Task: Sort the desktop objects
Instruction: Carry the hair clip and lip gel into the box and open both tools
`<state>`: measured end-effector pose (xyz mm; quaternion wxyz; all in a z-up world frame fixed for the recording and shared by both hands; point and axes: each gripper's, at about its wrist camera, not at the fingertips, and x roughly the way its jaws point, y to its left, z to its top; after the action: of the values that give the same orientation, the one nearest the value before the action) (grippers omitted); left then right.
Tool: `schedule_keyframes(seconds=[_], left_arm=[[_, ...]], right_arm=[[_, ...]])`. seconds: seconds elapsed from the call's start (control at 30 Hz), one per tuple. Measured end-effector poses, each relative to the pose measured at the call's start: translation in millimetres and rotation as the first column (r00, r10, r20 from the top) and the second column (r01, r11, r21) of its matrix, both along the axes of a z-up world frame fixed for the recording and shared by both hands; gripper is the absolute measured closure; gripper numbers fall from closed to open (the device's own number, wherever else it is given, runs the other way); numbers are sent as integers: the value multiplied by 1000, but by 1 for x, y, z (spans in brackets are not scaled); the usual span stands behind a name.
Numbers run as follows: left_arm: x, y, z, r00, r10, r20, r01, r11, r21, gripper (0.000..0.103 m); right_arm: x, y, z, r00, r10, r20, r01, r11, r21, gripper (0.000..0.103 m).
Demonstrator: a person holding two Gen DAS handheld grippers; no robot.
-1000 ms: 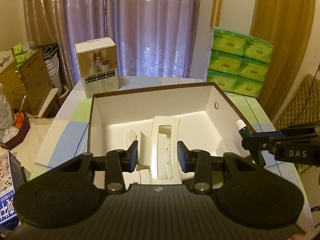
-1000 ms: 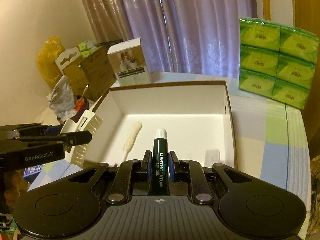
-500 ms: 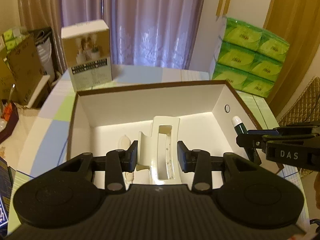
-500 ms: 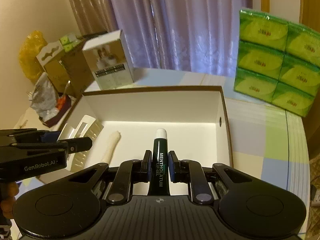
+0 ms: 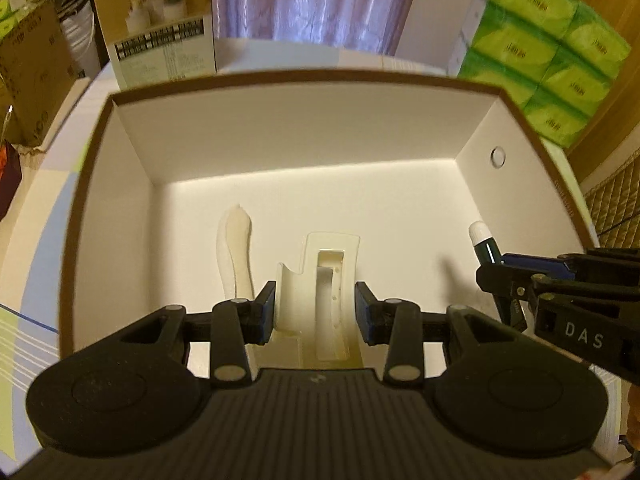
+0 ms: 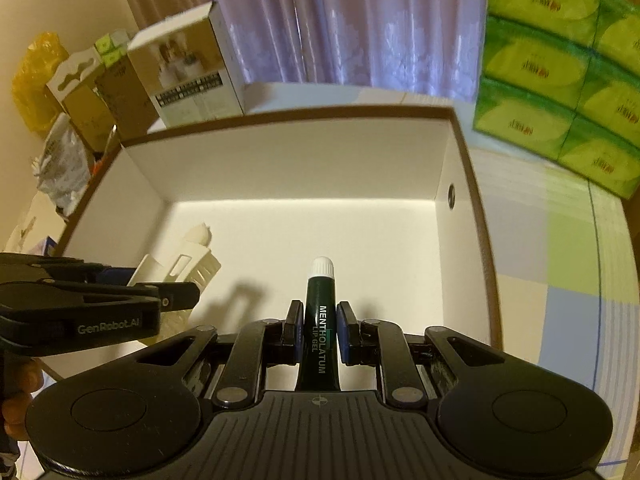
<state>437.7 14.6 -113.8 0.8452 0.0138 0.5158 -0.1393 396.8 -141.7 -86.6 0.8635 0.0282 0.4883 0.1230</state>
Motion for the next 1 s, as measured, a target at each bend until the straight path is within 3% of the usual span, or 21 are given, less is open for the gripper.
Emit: schedule_keyframes(seconds=[0.37, 0.6, 1.0], left_arm=[[4, 2, -25, 996, -3, -91, 7, 999, 37, 69], [5, 1, -20, 998, -16, -59, 20, 998, 61, 60], [5, 5, -15, 999, -19, -31, 22, 996, 83, 55]], right_arm=[[5, 7, -20, 998, 24, -58, -26, 999, -39, 89], [5, 8, -23, 997, 32, -72, -35, 998, -47, 89], [4, 7, -21, 998, 31, -56, -35, 997, -67, 89]])
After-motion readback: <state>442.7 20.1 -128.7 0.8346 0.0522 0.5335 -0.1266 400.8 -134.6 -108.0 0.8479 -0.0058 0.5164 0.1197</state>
